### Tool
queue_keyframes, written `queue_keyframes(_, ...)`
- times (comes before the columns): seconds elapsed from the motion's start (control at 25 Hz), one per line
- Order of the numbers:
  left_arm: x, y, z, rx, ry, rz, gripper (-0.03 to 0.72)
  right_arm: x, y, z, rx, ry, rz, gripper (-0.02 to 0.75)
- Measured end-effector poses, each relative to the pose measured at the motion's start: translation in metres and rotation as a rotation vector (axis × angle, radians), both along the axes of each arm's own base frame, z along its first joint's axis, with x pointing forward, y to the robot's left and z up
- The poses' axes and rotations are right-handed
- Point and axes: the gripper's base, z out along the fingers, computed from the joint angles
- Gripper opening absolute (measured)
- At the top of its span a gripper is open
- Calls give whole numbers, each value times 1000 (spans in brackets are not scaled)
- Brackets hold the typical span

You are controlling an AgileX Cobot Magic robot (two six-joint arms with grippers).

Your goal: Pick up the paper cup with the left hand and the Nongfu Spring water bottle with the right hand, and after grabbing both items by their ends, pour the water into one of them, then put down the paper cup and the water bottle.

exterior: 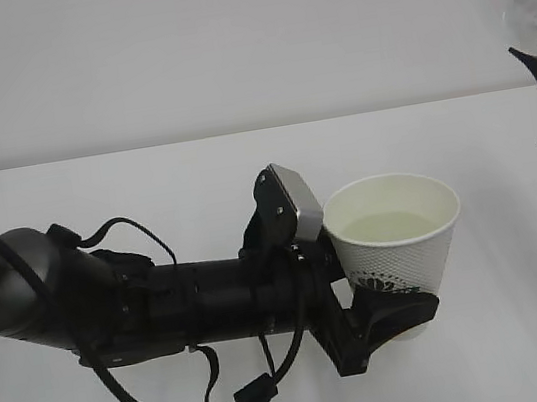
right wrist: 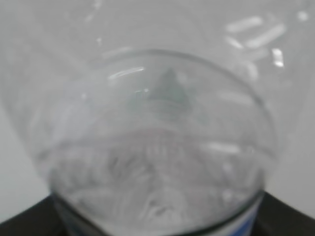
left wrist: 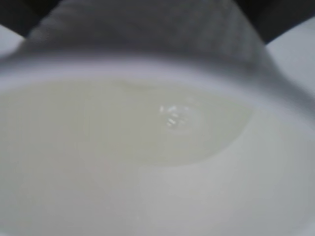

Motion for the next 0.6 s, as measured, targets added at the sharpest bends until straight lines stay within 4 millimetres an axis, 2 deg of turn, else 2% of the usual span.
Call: queue_keyframes(0.6,0,0,0,-1,1,4,524,0,0,0,504,93,-4,440)
